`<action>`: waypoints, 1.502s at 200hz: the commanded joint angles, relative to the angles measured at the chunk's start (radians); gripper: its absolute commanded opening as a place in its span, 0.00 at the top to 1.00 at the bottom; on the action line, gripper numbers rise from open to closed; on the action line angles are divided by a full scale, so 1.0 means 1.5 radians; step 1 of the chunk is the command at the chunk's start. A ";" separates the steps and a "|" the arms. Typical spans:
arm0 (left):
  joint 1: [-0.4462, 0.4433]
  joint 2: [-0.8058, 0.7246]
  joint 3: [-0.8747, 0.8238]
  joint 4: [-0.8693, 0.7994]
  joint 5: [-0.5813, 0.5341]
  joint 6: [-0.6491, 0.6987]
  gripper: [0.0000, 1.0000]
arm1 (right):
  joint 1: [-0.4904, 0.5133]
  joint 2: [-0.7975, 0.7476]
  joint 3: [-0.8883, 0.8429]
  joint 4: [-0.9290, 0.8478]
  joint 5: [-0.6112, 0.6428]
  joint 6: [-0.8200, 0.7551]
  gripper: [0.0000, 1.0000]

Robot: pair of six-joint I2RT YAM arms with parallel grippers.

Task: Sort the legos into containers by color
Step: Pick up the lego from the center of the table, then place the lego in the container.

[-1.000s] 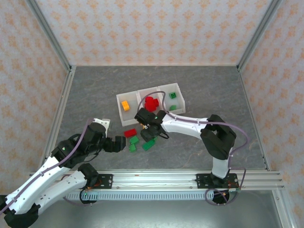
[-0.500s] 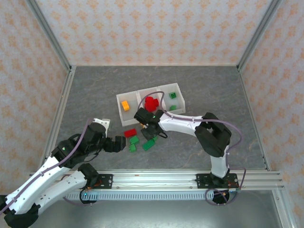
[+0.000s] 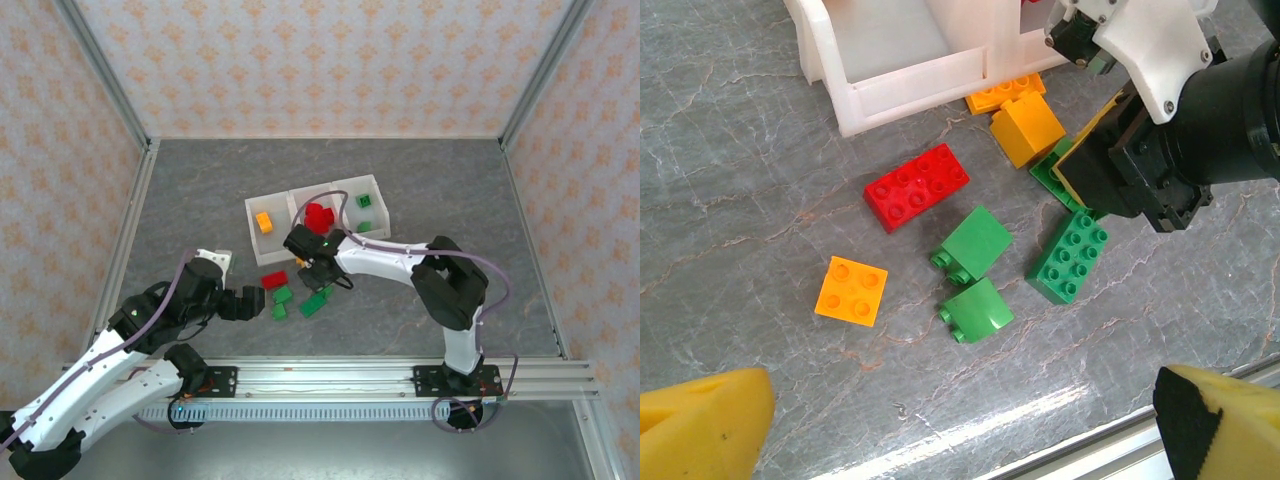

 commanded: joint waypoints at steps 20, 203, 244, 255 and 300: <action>0.008 0.004 -0.009 0.006 0.004 0.003 0.01 | -0.003 -0.122 0.023 -0.069 0.022 0.004 0.82; 0.015 0.027 -0.010 0.013 0.029 0.016 0.01 | -0.281 0.137 0.348 -0.025 0.098 -0.096 0.84; 0.018 0.034 -0.009 0.015 0.034 0.017 0.01 | -0.293 0.189 0.382 -0.034 0.064 -0.097 0.78; 0.019 0.034 -0.010 0.021 0.037 0.017 0.01 | -0.296 0.186 0.376 -0.031 0.033 -0.092 0.75; 0.021 0.035 -0.011 0.020 0.042 0.020 0.01 | -0.305 0.142 0.320 -0.009 -0.028 -0.075 0.63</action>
